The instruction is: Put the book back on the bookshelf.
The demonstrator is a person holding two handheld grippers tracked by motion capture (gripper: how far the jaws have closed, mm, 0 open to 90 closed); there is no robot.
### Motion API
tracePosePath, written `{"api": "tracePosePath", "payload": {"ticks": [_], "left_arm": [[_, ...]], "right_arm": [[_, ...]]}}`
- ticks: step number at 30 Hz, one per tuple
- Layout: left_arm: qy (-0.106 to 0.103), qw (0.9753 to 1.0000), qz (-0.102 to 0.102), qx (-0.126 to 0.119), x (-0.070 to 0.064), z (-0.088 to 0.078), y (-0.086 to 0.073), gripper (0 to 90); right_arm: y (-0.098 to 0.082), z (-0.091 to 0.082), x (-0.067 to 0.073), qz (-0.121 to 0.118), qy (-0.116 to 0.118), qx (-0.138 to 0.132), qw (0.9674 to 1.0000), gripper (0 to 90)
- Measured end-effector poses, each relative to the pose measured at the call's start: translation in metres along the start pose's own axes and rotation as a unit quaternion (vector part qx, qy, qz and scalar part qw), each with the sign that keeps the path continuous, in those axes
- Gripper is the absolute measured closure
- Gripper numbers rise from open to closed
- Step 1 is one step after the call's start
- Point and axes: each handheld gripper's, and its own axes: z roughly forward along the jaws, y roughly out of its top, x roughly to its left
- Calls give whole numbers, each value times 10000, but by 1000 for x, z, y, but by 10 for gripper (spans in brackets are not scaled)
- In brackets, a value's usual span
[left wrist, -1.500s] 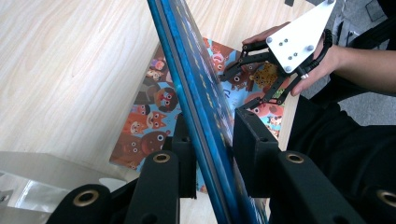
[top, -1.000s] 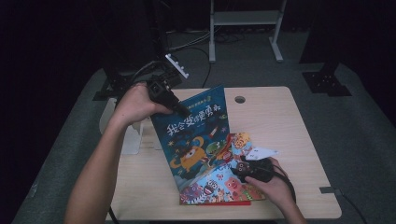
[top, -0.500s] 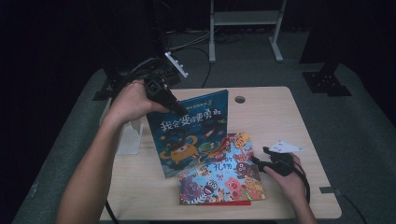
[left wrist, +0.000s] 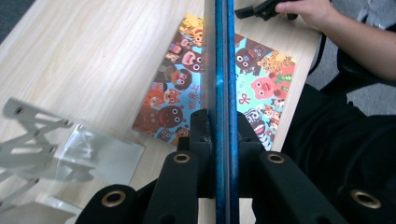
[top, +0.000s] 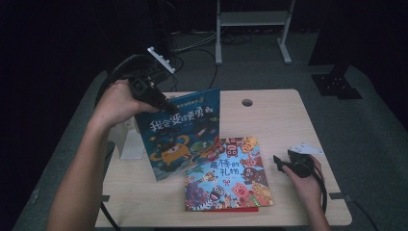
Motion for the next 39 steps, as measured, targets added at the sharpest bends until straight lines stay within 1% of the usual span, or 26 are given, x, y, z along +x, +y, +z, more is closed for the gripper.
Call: {"api": "tracePosePath", "payload": {"ticks": [4, 10, 11, 13, 14, 16, 17, 18, 20, 24, 26, 27, 29, 30, 32, 35, 39], "left_arm": [[69, 9999, -125, -95, 4, -13, -12, 824], [204, 9991, -328, -190, 9, -30, -33, 824], [217, 9989, -362, -193, 10, -33, -36, 824], [261, 9984, -442, -224, 12, -40, -44, 824], [282, 9981, -489, -260, 13, -43, -49, 824], [358, 9970, -596, -331, 14, -50, -57, 825], [390, 9966, -633, -369, 14, -54, -62, 825], [428, 9961, -669, -393, 15, -57, -66, 825], [492, 9951, -728, -446, 16, -63, -75, 825], [567, 9933, -871, -499, 19, -73, -92, 825], [599, 9919, -973, -552, 21, -76, -100, 825], [616, 9917, -985, -544, 23, -79, -104, 825], [659, 9903, -1096, -544, 25, -82, -112, 824], [694, 9897, -1117, -561, 26, -84, -116, 825], [740, 9879, -1240, -559, 29, -87, -125, 825], [850, 9846, -1421, -565, 34, -92, -138, 825], [1013, 9795, -1650, -559, 39, -98, -153, 825]], "right_arm": [[-3, 4, -3, 29, -90, 86, 9999, 330], [-5, 8, -4, 6, -154, 179, 9997, 322], [-5, 8, -4, 18, -163, 213, 9996, 314], [-5, 10, -4, 60, -141, 384, 9991, 290], [-5, 11, -5, 63, -116, 386, 9992, 286], [-4, 11, -6, 156, -99, 422, 9989, 267], [-4, 12, -6, 142, -85, 438, 9989, 232], [-4, 12, -6, 142, -85, 438, 9989, 232], [-3, 13, -5, 142, -70, 468, 9988, 202], [-2, 15, -5, 124, -52, 494, 9987, 183], [-2, 15, -5, 122, -51, 494, 9987, 181], [-2, 15, -5, 121, -51, 494, 9987, 180], [-2, 15, -5, 121, -51, 495, 9987, 179], [-2, 15, -5, 119, -49, 495, 9987, 179], [-2, 15, -5, 120, -49, 495, 9987, 179], [-2, 16, -6, 113, -47, 495, 9987, 179], [-2, 16, -6, 112, -47, 494, 9987, 179]]}}
